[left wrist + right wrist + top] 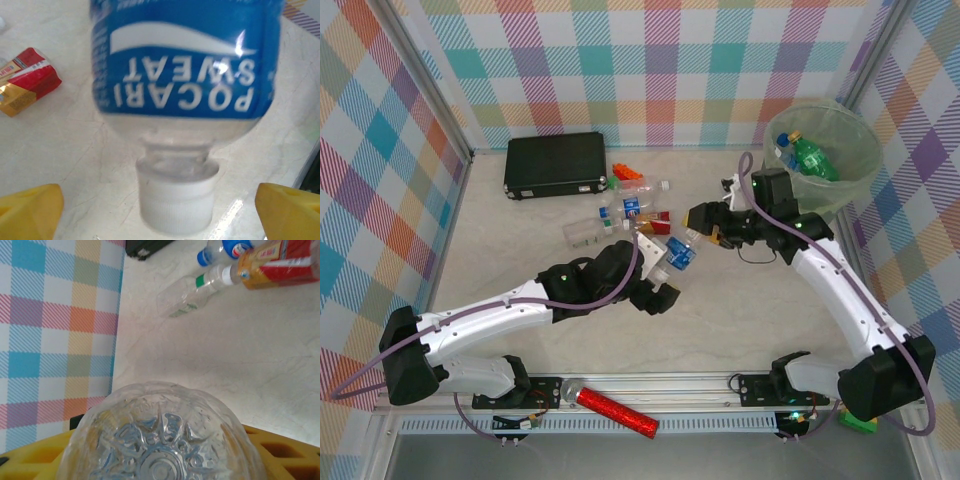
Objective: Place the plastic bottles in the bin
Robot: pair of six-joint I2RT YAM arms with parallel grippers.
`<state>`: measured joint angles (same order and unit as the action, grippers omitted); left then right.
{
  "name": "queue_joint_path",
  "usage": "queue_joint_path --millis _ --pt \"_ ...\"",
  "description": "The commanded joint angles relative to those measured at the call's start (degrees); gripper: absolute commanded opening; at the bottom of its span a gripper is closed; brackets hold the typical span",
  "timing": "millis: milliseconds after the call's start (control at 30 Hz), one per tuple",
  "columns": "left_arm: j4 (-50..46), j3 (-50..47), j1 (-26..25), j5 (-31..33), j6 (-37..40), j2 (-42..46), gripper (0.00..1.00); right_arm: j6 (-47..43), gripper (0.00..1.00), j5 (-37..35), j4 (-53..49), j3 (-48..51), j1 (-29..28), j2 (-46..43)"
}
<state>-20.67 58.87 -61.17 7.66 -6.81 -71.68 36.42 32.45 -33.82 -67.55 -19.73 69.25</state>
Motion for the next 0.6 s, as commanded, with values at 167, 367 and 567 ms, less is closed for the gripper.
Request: queue_joint_path --millis 167,367,567 --pt "1.82 -1.05 -0.45 5.06 -2.1 7.47 1.0 -8.62 0.62 -15.75 -11.58 -13.35 3.85 -2.07" --pt "2.8 -4.29 -0.44 6.69 -3.28 11.67 1.0 -13.19 0.61 -23.88 -16.31 -22.94 8.53 -0.49" --pt "4.23 -7.46 -0.44 5.74 -4.42 14.53 1.0 -16.95 0.6 -34.17 -17.96 -32.16 13.25 1.83"
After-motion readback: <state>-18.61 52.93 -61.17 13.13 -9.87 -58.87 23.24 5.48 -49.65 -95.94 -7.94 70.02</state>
